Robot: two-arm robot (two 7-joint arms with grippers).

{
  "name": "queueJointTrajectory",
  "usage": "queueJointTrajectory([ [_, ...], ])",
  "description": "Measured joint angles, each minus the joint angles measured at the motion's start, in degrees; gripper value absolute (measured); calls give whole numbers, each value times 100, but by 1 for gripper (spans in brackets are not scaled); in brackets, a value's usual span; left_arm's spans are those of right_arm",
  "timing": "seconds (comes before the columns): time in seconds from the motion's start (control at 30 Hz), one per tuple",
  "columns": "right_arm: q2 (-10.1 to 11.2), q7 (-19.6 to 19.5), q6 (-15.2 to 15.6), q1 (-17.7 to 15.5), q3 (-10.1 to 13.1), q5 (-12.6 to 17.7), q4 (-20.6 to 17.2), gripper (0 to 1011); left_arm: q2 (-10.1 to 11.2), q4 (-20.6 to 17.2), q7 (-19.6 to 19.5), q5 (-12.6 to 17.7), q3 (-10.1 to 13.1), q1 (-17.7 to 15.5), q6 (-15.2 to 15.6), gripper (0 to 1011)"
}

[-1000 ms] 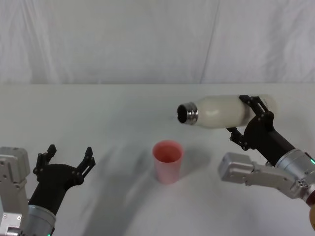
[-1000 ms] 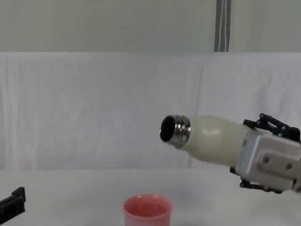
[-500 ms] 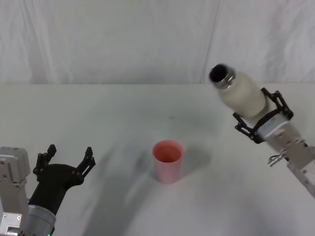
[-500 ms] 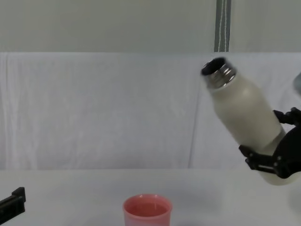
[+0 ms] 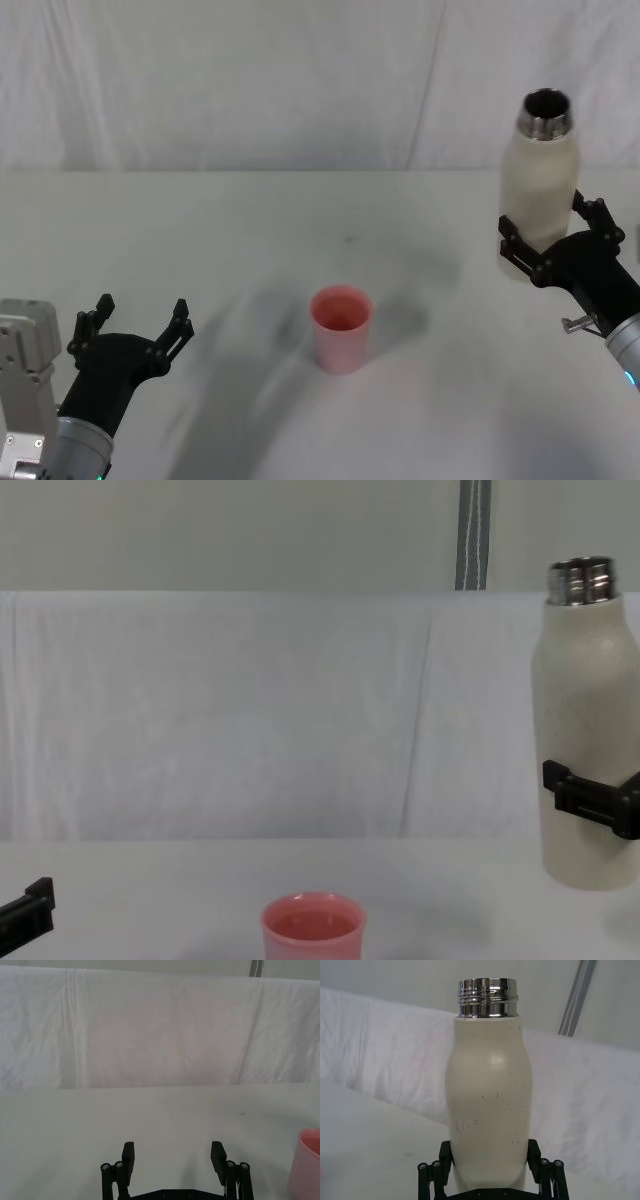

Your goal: Grasp the thermos with one hand and pour water into the cup lid.

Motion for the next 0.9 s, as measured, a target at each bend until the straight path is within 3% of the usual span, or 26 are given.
queueJointTrajectory([
  [0.4, -168, 307, 171, -154, 186, 1228, 78, 940, 0, 0, 0, 0, 0, 0, 0, 1001],
  [0.53, -172, 324, 242, -176, 154, 1448, 128, 940, 0, 0, 0, 0, 0, 0, 0, 1001],
  [0.9, -116, 289, 299, -201, 50, 1654, 212, 940, 0, 0, 0, 0, 0, 0, 0, 1001],
])
